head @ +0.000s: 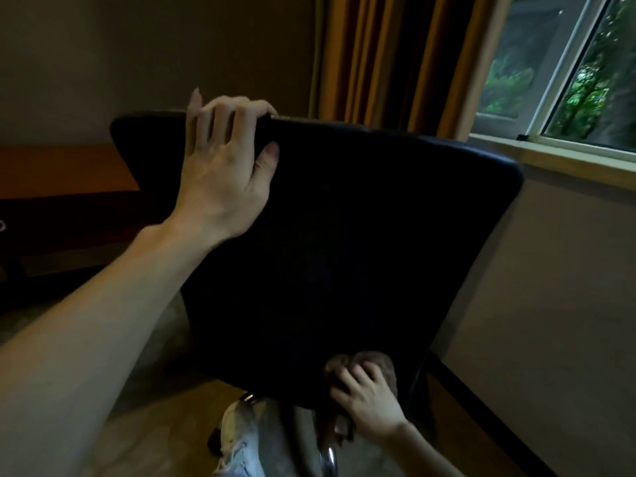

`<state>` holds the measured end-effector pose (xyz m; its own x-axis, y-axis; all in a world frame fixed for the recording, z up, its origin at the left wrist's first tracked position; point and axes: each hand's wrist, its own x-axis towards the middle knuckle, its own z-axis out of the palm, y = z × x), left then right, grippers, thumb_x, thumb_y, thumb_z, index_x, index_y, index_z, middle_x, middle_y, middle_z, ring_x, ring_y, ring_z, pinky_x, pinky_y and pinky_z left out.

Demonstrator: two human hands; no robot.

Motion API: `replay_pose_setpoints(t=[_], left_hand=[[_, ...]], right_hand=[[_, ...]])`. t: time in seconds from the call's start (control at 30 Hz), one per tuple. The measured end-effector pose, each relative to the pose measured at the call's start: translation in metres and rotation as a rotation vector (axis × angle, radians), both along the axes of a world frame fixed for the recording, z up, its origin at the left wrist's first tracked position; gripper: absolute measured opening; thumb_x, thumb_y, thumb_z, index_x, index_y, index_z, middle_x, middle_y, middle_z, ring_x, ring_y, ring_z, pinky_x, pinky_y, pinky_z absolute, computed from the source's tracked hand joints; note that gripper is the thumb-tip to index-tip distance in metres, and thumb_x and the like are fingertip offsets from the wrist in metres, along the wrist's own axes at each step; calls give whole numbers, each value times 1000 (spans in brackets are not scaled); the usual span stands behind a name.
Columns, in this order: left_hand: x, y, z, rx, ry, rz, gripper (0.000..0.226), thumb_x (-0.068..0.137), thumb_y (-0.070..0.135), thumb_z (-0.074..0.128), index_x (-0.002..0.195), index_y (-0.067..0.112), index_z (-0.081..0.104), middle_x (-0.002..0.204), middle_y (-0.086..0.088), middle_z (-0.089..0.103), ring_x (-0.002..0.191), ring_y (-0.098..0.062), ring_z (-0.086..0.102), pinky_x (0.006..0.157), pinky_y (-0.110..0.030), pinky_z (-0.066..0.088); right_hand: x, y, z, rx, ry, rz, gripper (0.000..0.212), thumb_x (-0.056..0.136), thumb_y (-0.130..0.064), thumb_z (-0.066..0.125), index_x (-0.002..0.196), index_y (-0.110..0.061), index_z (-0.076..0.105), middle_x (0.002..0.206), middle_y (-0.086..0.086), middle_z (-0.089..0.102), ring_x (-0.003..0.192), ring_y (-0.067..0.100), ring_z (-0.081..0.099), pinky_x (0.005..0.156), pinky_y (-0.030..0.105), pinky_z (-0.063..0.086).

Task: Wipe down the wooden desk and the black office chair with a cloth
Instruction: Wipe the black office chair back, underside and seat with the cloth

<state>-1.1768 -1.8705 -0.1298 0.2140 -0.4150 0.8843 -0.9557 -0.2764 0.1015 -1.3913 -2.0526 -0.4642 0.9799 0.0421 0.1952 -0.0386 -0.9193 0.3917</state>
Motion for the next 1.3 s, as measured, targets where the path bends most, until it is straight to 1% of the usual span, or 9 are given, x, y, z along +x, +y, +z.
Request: replay_pose_setpoints(t=[0.13,0.27,0.37,0.53,0.7,0.83,1.0,1.17,1.3], left_hand=[[2,-5,1,8,15,26,40,102,34,42,133,12,52,129,-14,52,131,-34,43,126,-51,9],[-7,-8,2,7,39,24,38,102,32,43,133,14,55,130,-11,55,132,-33,45,126,-49,14],[-20,-4,5,21,81,0,35,103,30,46,134,17,56,133,-8,56,135,-31,44,126,-47,13],[-25,10,27,122,174,-124,35,107,26,49,141,25,57,143,-1,56,139,-26,41,121,-43,17],[4,35,36,178,203,-14,40,102,48,46,131,26,62,133,-11,60,130,-36,48,111,-56,35],[28,45,5,8,319,121,46,104,54,46,141,29,54,144,-7,48,144,-31,33,119,-72,13],[34,26,-8,-107,261,82,50,101,54,46,136,21,58,135,-15,50,135,-37,39,113,-64,31],[41,10,-18,-210,163,108,47,103,52,48,134,18,61,132,-17,52,132,-37,42,112,-65,30],[49,3,-22,-246,121,100,48,104,50,49,132,13,61,128,-22,53,129,-40,45,110,-61,34]], right_hand=[[0,1,2,8,6,9,32,79,-51,45,97,-38,68,112,-2,63,99,21,57,86,40,57],[11,11,72,-27,-250,65,45,70,-57,75,103,-29,66,110,3,59,92,27,54,80,42,40],[17,34,164,-63,-519,133,52,75,-58,77,110,-21,70,114,15,66,91,32,55,79,42,40],[5,66,305,-159,-945,303,55,78,-40,84,123,-22,58,130,17,54,112,33,51,92,49,38],[18,66,375,-301,-978,128,43,94,-46,67,130,-24,67,140,18,54,127,36,49,105,59,37],[40,45,348,-305,-935,29,52,94,-61,59,132,-26,68,141,18,56,125,36,53,101,56,38],[71,17,307,-271,-1128,56,48,97,-63,49,126,-32,71,138,9,38,121,28,40,102,51,28],[61,-8,169,-321,-788,78,51,65,-50,89,111,-30,79,131,10,49,112,32,49,95,47,31],[62,-15,79,-157,-619,20,48,80,-61,65,120,-34,66,131,8,49,114,30,49,95,47,30]])
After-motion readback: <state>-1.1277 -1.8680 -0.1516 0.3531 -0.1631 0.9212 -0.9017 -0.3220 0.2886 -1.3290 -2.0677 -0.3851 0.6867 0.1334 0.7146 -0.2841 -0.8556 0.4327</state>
